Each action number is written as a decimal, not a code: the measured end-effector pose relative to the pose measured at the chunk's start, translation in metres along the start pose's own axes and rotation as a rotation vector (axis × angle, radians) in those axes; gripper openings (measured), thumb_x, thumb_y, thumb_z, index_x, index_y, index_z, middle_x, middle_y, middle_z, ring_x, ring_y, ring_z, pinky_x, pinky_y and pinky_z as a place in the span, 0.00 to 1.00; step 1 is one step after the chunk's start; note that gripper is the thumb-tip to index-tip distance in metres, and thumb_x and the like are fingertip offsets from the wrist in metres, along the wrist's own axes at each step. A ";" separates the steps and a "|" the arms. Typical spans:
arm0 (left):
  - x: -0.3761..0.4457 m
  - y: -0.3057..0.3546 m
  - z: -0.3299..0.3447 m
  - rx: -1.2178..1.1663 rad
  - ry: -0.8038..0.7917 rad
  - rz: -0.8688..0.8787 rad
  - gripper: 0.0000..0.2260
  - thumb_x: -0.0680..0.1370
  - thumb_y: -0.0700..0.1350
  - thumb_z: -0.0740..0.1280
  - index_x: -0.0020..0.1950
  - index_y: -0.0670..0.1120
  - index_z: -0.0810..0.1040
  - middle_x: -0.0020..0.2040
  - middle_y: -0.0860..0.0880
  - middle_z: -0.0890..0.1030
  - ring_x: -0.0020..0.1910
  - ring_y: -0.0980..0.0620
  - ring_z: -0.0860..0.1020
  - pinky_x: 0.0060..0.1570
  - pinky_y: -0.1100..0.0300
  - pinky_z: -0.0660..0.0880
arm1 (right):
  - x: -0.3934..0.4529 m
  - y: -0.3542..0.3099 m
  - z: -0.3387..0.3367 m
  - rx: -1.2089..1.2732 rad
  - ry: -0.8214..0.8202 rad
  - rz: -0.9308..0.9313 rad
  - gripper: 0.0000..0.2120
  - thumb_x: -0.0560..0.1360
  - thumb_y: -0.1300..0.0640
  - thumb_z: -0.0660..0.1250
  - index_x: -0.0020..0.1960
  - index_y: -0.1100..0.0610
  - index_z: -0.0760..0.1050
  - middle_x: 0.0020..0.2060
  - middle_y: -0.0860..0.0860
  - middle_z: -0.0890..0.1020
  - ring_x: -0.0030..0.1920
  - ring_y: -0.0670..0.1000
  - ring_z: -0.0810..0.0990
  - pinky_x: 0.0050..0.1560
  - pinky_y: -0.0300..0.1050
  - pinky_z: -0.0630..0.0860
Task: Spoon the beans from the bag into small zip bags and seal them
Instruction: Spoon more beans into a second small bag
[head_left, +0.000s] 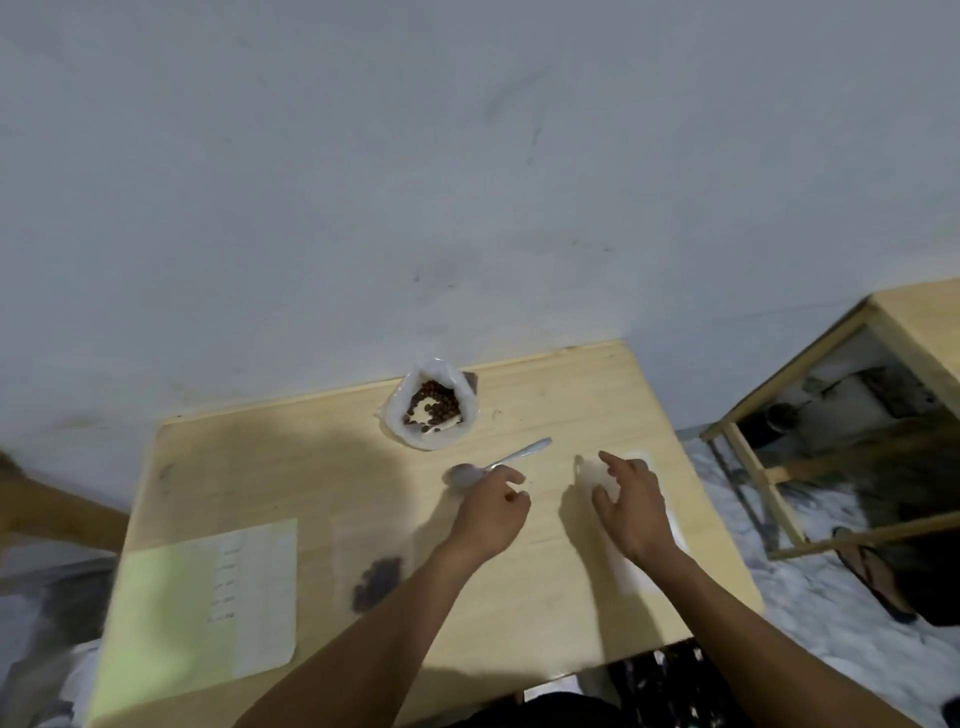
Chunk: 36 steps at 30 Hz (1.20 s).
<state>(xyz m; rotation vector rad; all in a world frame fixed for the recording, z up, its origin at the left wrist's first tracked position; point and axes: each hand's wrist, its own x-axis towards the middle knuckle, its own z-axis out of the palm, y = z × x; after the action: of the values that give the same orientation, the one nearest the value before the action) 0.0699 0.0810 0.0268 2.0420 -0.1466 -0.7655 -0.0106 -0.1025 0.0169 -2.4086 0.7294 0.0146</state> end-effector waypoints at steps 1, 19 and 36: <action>0.006 0.007 0.015 -0.016 -0.072 -0.049 0.07 0.77 0.44 0.65 0.55 0.50 0.75 0.42 0.51 0.78 0.43 0.48 0.80 0.45 0.58 0.75 | 0.001 0.010 -0.008 -0.066 0.000 0.066 0.24 0.77 0.56 0.64 0.73 0.55 0.67 0.64 0.57 0.72 0.64 0.60 0.70 0.61 0.54 0.70; 0.004 0.040 0.107 -0.031 0.003 -0.152 0.20 0.76 0.43 0.65 0.69 0.45 0.70 0.65 0.46 0.72 0.61 0.47 0.75 0.57 0.58 0.73 | -0.011 0.053 -0.030 0.035 0.098 0.283 0.18 0.78 0.48 0.65 0.64 0.55 0.70 0.63 0.55 0.72 0.67 0.59 0.65 0.62 0.54 0.66; -0.009 0.058 -0.039 -0.083 0.328 0.226 0.05 0.76 0.42 0.70 0.43 0.50 0.77 0.38 0.51 0.81 0.36 0.59 0.76 0.40 0.66 0.71 | 0.018 -0.075 -0.072 0.949 -0.288 -0.003 0.07 0.79 0.59 0.65 0.53 0.59 0.82 0.46 0.58 0.86 0.43 0.57 0.84 0.45 0.48 0.77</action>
<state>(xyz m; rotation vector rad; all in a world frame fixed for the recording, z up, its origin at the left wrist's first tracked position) 0.0964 0.0797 0.0927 1.9996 -0.1522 -0.2870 0.0309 -0.1023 0.1143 -1.4589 0.4442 0.0108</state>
